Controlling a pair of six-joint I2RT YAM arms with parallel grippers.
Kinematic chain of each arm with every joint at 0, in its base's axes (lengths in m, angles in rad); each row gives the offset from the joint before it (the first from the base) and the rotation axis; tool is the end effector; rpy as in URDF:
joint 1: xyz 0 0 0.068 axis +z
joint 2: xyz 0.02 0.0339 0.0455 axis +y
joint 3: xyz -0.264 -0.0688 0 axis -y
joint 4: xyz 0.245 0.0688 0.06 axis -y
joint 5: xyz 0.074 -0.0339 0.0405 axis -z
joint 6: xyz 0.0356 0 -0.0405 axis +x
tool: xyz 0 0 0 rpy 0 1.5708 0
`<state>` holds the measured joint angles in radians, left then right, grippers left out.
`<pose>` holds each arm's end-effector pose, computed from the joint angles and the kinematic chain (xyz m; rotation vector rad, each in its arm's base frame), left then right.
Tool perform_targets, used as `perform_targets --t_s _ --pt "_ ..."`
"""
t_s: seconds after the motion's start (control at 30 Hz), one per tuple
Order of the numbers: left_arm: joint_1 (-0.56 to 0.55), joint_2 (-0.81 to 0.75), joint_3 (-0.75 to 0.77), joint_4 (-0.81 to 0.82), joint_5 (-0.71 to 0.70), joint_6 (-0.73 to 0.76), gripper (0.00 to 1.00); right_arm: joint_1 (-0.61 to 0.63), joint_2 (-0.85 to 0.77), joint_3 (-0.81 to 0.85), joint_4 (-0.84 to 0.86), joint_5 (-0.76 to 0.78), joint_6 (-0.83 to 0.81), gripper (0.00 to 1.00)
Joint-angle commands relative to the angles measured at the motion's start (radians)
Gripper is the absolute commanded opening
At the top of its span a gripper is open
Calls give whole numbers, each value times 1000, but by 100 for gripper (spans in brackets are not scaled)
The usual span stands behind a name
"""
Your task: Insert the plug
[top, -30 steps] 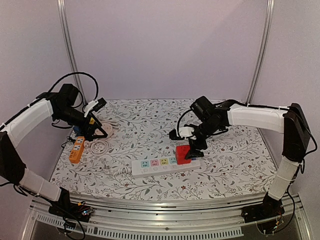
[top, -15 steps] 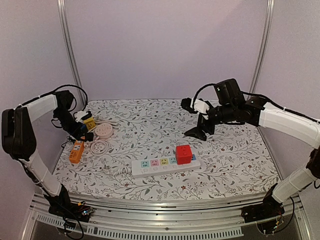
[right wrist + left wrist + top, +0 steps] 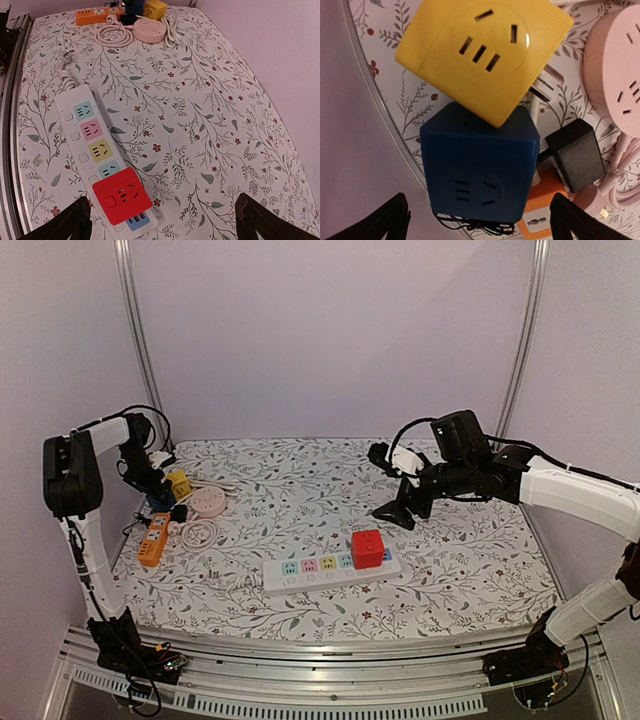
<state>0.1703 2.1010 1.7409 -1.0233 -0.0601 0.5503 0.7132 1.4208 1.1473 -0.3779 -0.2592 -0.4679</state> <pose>0.4178 0.0740 0.2035 0.5549 2.9298 0.1827 0.2352 0.2155 0.3004 -1.3581 1.7682 0.4226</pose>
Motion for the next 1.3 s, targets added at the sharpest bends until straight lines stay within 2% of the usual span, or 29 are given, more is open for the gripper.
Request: perform_targets --t_s 0.0,0.1,0.2,0.27,0.4,0.43,0.57,0.77,0.9,1.0,1.1,1.27 --pt "8 66 44 -33 -27 1 97 -3 -25 -14 10 7 31 99" --pt "12 104 61 -29 -30 -2 93 -2 -18 -11 10 2 45 99" --pt "13 127 62 -32 -32 -3 79 -3 -17 -12 10 2 51 99" --pt "14 125 52 -32 -14 2 59 -2 -20 -12 11 3 51 99" --pt "14 79 22 -33 26 4 7 -3 -19 -8 12 -3 54 99" --pt "15 54 13 -33 36 6 0 -3 -20 -6 12 -4 56 99" --pt "12 -92 -45 -35 143 23 0 -3 -24 8 13 -19 65 99" --pt "-28 -387 -110 -147 555 118 0 -3 -33 52 18 -87 103 99" --pt "-135 -493 -64 -322 756 196 0 3 -63 59 39 -215 94 99" --pt "-241 -543 -20 -423 868 245 0 32 -102 40 55 -318 -1 99" --pt "-330 -587 2 -491 976 320 0 73 -153 28 69 -354 -127 99" --pt "-479 -636 7 -507 1020 328 0 129 -189 56 84 -365 -195 99"
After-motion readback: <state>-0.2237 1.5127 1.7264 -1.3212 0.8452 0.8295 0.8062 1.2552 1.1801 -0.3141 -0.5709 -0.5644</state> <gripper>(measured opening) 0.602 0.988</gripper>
